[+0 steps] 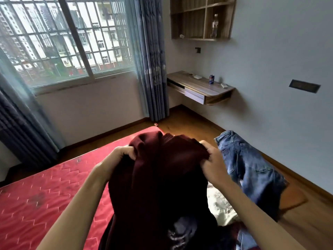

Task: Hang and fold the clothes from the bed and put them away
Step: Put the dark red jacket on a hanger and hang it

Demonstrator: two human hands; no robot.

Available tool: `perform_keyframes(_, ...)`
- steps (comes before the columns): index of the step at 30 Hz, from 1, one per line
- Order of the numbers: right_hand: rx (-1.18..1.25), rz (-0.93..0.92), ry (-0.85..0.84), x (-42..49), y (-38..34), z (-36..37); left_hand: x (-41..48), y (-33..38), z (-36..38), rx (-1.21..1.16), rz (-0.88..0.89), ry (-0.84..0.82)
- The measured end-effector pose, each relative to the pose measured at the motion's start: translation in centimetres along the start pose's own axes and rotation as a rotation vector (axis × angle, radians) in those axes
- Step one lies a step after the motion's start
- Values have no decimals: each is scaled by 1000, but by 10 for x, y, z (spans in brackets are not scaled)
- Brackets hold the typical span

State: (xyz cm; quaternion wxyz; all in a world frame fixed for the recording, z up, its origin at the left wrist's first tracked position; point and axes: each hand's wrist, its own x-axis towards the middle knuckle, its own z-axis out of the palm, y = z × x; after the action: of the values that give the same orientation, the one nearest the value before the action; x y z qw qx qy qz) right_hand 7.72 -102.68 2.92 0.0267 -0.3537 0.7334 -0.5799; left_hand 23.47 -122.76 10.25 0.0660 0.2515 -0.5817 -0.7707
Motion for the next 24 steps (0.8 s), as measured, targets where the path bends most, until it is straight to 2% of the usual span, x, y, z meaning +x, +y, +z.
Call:
perform_keyframes(3,-13,-76,136,-15,-30,-36,30,-17,10,168,-49,-167)
perform_keyframes(6,-7,-65,274,-32,-60,-69,67,-30,29,379,0,-178)
perform_keyframes(10,-46,44,458,-60,-71,-121,115,-52,62,644,106,19)
perform_keyframes(13,-117,122,593,-85,-75,-163,109,-54,116,658,333,332)
perform_keyframes(14,-144,148,639,-92,-77,-176,96,-54,140,621,446,368)
perform_keyframes(15,-163,170,682,-99,-79,-189,76,-54,169,560,575,315)
perform_keyframes(17,-208,186,767,-124,-88,-217,22,-62,233,451,792,3)
perform_keyframes(19,-255,190,840,-155,-98,-242,-32,-83,289,532,852,-400)
perform_keyframes(20,-268,191,884,-172,-105,-255,-51,-99,313,655,850,-527)
perform_keyframes(22,-283,185,980,-209,-122,-281,-71,-136,352,888,822,-564)
perform_keyframes(24,-332,180,1067,-253,-141,-307,-85,-172,381,955,773,-566)
